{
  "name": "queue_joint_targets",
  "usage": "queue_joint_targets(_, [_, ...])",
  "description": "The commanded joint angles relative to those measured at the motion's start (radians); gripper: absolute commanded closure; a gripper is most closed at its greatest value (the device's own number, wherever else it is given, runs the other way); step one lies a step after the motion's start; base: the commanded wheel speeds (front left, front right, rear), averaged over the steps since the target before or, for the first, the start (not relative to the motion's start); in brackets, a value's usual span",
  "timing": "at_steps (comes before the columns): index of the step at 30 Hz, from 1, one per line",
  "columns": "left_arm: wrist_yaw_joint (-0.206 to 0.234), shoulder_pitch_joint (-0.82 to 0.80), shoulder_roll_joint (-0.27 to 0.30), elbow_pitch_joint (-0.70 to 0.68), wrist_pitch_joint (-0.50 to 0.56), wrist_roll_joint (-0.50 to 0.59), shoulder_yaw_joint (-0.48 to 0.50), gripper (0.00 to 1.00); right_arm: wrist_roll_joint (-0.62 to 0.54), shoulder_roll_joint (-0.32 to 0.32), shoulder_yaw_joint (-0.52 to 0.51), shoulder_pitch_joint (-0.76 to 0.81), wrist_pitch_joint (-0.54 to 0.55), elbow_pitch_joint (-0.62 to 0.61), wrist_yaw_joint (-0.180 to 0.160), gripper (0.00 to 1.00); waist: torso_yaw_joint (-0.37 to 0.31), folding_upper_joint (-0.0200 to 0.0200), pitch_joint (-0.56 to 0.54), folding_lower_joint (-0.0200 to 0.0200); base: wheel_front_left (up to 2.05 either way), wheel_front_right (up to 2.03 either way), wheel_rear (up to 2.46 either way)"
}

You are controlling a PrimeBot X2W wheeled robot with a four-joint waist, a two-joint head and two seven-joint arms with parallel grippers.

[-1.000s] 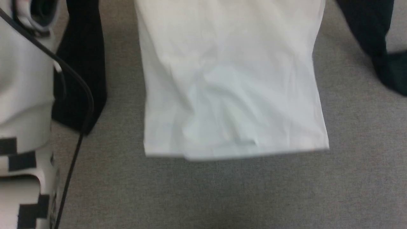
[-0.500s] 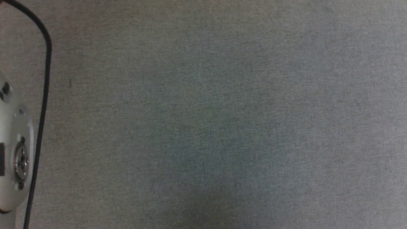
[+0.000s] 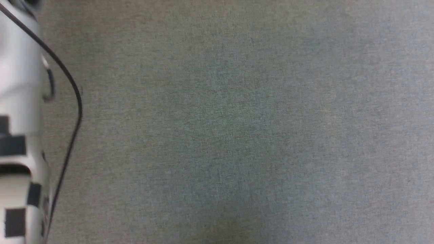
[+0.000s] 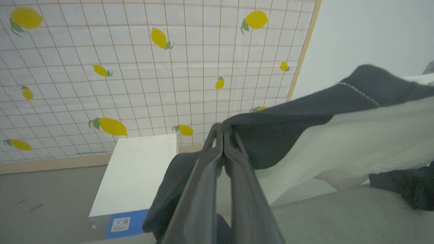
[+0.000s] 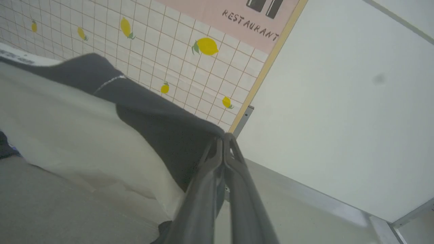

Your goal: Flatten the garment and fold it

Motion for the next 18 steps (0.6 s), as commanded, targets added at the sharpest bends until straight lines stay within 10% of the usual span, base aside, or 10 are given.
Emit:
queue_joint_targets(1, [-0.006, 0.051, 0.02, 0.012, 0.017, -0.007, -0.004, 1.0, 0.029, -0.015, 0.015, 0.042, -0.01, 0.012, -0.011, 1.0, 0.012, 0.0076, -0.033, -0.0001, 0.0, 0.0, 0.0])
queue_joint_targets(11, [-0.039, 0.522, 0.038, -0.043, 0.256, -0.152, -0.053, 1.0, 0.302, -0.134, 0.246, 0.407, 0.081, -0.097, -0.011, 1.0, 0.039, 0.0076, -0.203, -0.0001, 0.0, 0.0, 0.0])
queue_joint_targets(18, [0.021, 0.867, 0.059, -0.266, 0.417, -0.242, -0.034, 1.0, 0.434, -0.269, 0.301, 0.71, 0.257, -0.304, -0.011, 1.0, 0.059, 0.0076, -0.304, -0.0001, 0.0, 0.0, 0.0])
